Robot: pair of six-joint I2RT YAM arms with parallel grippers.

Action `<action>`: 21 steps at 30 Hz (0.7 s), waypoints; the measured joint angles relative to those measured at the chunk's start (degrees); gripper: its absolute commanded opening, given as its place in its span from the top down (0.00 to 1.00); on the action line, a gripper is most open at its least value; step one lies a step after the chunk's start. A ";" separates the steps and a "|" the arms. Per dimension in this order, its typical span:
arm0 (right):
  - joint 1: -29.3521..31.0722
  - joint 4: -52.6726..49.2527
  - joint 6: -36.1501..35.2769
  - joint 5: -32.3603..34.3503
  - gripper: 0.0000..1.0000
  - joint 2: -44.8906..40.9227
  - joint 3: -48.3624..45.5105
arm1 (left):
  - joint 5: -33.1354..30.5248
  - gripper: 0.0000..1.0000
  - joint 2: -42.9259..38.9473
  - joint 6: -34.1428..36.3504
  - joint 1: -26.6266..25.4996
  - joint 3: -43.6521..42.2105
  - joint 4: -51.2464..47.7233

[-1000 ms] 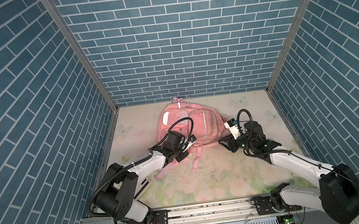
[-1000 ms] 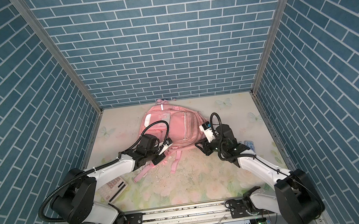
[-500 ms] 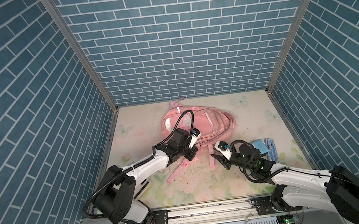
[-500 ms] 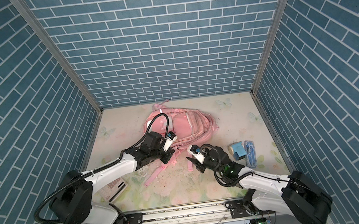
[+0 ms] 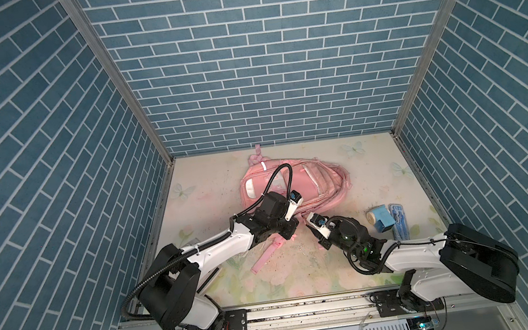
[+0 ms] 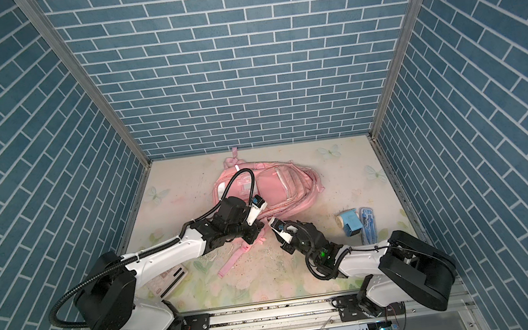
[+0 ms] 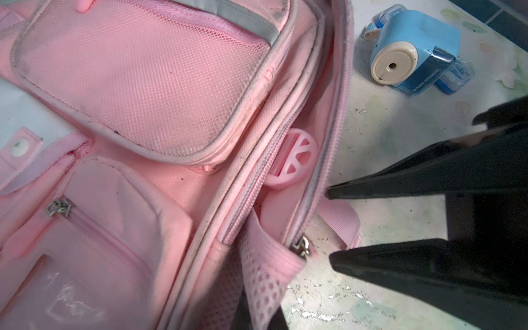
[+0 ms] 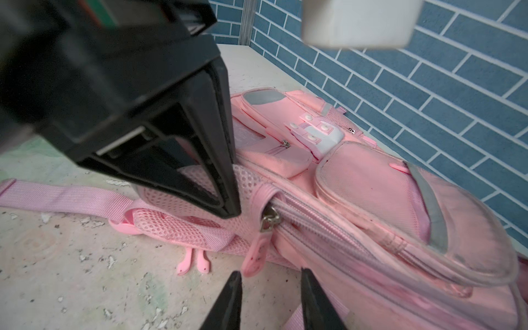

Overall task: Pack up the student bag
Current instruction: 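Grasp the metal zipper pull with the right gripper while the left holds the bag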

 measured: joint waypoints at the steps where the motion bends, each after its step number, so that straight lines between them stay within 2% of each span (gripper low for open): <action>1: 0.00 0.37 0.00 -0.02 0.64 0.50 0.00 | 0.02 1.00 0.00 0.02 -0.02 0.20 0.02; 9: 0.59 3.50 -0.20 0.24 0.62 3.67 0.00 | 0.07 1.00 0.00 0.09 -0.20 1.81 -0.02; 21: 0.63 7.58 -0.13 3.85 0.70 5.92 0.98 | 0.09 1.00 0.00 -0.04 -0.22 1.77 0.04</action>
